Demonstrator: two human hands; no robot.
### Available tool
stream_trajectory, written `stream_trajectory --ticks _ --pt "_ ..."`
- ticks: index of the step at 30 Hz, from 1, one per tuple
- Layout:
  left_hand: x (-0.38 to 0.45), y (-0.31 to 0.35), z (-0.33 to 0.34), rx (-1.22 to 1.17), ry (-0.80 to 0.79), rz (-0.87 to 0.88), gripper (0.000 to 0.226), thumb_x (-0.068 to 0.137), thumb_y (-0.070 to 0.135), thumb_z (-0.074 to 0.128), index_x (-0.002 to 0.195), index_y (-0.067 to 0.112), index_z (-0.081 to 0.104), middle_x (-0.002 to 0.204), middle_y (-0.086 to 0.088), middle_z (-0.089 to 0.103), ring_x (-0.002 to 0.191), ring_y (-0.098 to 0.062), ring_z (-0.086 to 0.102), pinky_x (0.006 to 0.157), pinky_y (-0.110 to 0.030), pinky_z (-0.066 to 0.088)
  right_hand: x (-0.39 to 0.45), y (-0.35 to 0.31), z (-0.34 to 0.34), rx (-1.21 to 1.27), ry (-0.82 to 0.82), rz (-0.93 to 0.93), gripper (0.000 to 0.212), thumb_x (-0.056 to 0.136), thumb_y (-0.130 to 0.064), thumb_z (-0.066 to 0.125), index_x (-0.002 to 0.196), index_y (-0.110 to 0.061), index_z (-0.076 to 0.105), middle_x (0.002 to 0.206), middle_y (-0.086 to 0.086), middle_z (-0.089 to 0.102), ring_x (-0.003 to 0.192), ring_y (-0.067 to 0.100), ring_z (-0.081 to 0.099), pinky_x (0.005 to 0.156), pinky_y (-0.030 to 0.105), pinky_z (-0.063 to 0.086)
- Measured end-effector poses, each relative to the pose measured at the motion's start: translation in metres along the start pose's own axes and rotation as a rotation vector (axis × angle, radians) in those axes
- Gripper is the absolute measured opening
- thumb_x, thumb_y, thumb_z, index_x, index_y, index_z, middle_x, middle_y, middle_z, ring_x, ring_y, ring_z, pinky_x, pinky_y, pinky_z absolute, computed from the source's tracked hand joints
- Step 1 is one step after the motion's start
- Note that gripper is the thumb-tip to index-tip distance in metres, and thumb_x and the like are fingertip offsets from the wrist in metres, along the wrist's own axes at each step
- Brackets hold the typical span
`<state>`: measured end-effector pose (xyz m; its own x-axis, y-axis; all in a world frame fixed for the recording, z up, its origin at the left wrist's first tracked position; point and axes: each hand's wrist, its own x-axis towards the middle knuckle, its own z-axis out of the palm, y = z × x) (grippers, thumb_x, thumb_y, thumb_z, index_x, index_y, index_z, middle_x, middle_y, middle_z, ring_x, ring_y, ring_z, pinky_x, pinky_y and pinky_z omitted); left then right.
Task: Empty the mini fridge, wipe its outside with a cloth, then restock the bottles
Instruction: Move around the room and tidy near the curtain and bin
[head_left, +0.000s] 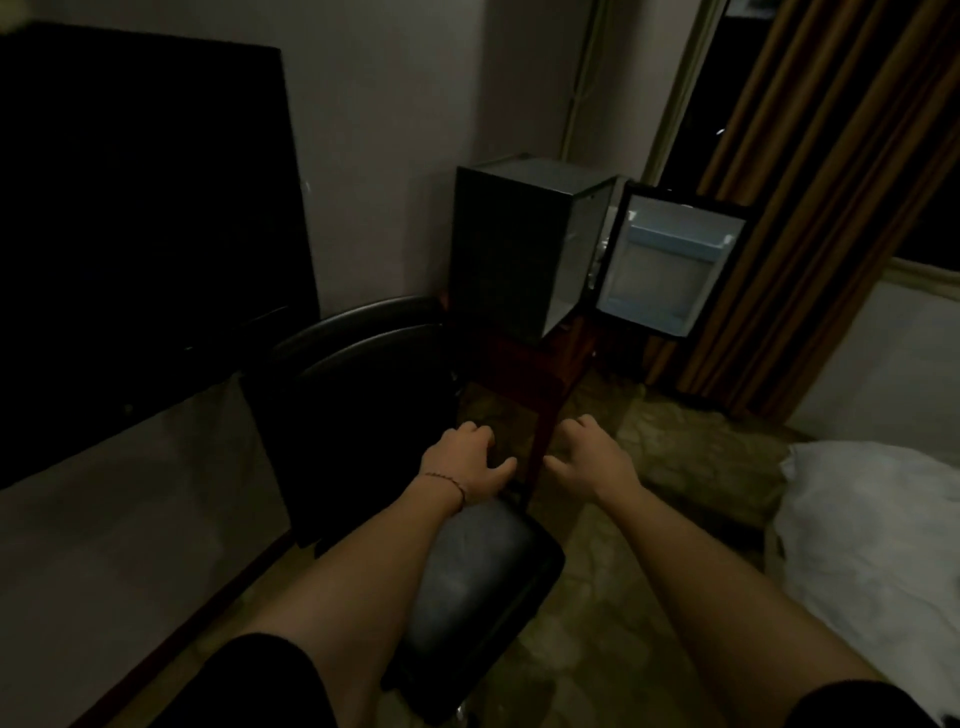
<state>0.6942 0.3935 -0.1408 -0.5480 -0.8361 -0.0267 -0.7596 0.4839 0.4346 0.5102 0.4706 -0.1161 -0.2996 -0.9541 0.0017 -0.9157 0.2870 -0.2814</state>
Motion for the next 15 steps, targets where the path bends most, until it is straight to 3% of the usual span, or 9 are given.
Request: stream_trajectory --ticks 7,15 --pt "0.164 0.078 0.045 -0.008 -0.027 0.014 0.046 0.088 0.066 0.049 0.110 0.026 0.055 0.109 0.003 0.051 0.098 -0.018 0.051 0.086 -0.041 0.053 0.107 0.123 -0.030 -0.008 -0.002 0.068 0.047 0.092 -0.042 0.062 0.133 -0.021 0.051 0.128 0.001 0.046 0.111 0.020 0.055 0.086 0.035 0.051" --pt "0.329 0.188 0.098 0.002 -0.093 0.108 0.054 0.088 0.065 0.052 0.125 0.025 0.054 0.122 0.002 0.052 0.105 -0.017 0.053 0.089 -0.040 0.053 0.224 0.272 -0.080 0.006 0.000 0.199 0.052 0.090 -0.043 0.064 0.134 -0.020 0.051 0.131 0.002 0.046 0.117 0.024 0.054 0.096 0.040 0.050"
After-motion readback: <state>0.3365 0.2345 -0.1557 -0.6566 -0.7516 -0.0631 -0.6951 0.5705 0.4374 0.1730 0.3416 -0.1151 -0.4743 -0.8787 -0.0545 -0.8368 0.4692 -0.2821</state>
